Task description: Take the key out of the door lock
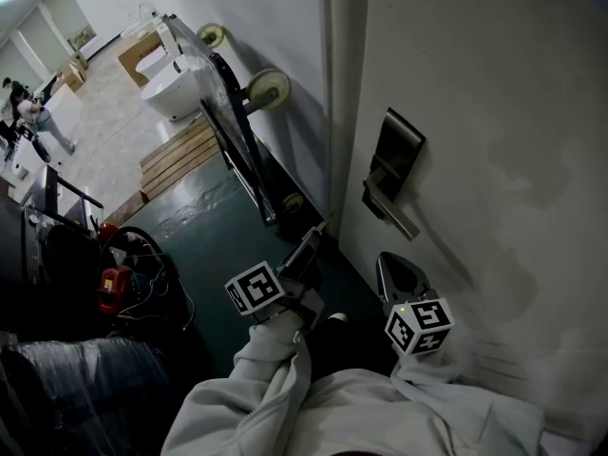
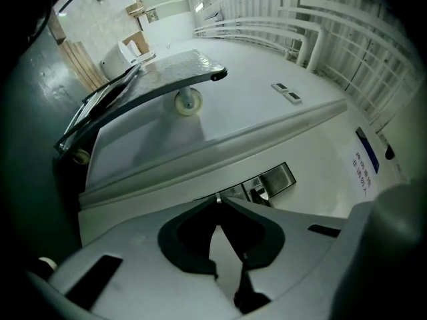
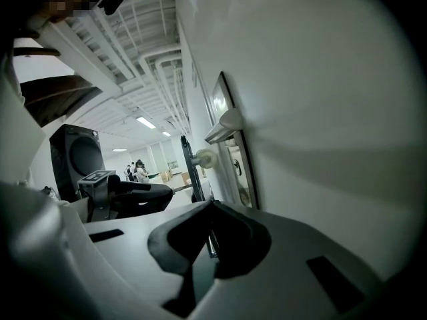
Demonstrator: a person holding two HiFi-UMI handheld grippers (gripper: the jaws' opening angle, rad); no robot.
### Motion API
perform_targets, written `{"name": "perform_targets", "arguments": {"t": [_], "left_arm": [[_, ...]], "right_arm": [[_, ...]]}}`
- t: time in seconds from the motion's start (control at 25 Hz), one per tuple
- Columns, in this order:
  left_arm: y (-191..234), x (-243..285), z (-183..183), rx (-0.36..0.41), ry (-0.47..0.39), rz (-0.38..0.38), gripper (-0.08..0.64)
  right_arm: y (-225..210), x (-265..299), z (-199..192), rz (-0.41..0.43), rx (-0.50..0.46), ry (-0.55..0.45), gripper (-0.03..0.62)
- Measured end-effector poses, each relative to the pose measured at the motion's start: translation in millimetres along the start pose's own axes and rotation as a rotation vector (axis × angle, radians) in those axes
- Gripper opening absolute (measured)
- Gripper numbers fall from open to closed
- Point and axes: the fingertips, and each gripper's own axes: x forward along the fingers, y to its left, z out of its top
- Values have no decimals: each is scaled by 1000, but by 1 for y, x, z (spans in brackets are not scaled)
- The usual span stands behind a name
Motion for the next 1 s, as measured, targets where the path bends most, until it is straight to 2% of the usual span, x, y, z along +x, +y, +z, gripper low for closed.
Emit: {"name": "perform_targets", "arguments": {"t": [0.16,0.48,0.68,0.84,1.0], "left_arm": [[5,-15,12,90,-23,35,26],[14,-54,34,324,-79,136,26],[10,-72,44,514,-86,210,26],[11,-86,46,574,-100,239,26],[14,-98,45,672,-105,297,26]], "right_arm": [[9,7,0,23,-8,7,43],[28,20,0,79,-34,21,43],[41,30,0,118,-52,32,43],[50,36,-1,144,-67,38,43],[56,41,-1,165,-75,42,43]]}}
